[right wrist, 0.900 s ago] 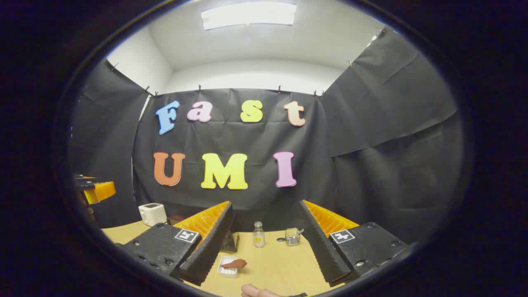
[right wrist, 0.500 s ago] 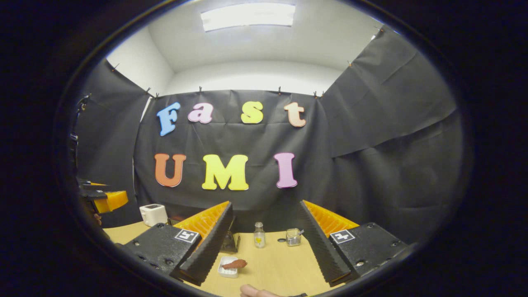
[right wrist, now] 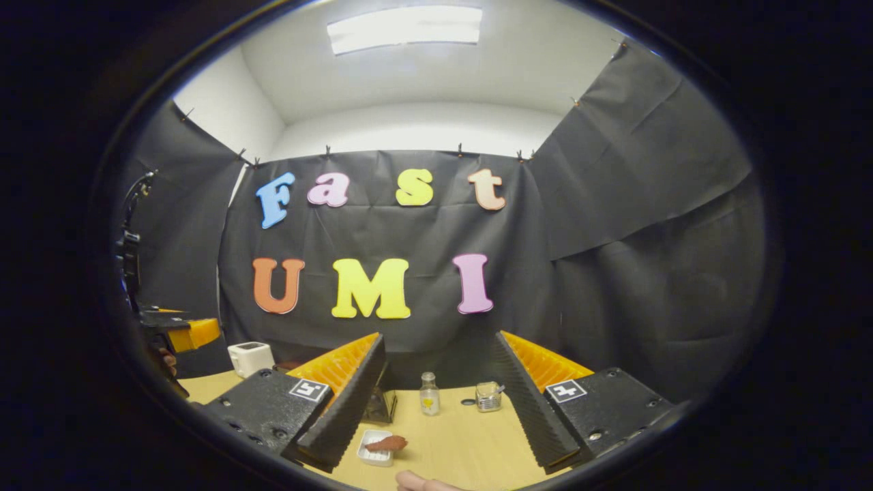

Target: Open the electric oven with the left hand, put the food in, and close the electric oven.

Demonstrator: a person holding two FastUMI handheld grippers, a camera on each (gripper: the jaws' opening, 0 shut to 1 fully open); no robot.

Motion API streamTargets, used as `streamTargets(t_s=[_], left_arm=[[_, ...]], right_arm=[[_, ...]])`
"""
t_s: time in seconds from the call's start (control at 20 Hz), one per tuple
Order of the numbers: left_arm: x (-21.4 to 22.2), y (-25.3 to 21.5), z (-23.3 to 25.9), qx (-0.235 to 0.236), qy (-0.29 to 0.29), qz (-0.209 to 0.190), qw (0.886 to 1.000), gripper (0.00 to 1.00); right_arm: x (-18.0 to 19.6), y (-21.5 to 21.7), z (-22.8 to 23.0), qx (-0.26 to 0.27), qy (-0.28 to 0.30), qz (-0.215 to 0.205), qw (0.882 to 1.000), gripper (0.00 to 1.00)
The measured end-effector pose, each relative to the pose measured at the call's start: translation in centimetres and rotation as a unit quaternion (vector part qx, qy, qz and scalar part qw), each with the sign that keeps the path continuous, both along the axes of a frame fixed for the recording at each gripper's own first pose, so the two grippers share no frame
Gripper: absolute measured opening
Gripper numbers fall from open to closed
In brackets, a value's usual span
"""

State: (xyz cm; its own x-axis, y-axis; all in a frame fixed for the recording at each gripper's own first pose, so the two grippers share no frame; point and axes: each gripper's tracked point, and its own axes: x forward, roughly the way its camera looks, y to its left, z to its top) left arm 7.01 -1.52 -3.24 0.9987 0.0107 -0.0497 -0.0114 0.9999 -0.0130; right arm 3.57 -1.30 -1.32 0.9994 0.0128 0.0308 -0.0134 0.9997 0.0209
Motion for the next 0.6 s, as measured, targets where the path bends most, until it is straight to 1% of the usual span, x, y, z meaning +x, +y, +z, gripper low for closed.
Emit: streamTargets(t_s=[0.2, 0.3, 0.4, 0.5, 0.6], left_arm=[[5.0, -0.7, -1.9, -0.021, 0.017, -0.008, 1.000, 0.95], [7.7, -0.7, -3.4, -0.012, 0.027, -0.001, 1.000, 0.95], [10.5, -0.5, -4.4, 0.001, 0.022, 0.013, 1.000, 0.95], [13.4, -1.6, -6.2, 0.014, 0.029, 0.002, 0.999, 0.95], [16.0, -2.4, -8.5, 0.013, 0.051, -0.010, 0.999, 0.95]], right_arm=[[3.4, 0.2, -0.7, -0.003, -0.002, 0.011, 1.000, 1.00], [5.3, 0.3, -1.5, -0.004, 0.004, 0.019, 1.000, 1.00], [7.1, 0.1, -2.7, -0.011, 0.021, 0.022, 0.999, 1.00], [8.5, -0.3, -3.1, -0.016, 0.024, 0.021, 0.999, 1.00], [10.2, -0.7, -4.1, -0.019, 0.033, 0.017, 0.999, 1.00]])
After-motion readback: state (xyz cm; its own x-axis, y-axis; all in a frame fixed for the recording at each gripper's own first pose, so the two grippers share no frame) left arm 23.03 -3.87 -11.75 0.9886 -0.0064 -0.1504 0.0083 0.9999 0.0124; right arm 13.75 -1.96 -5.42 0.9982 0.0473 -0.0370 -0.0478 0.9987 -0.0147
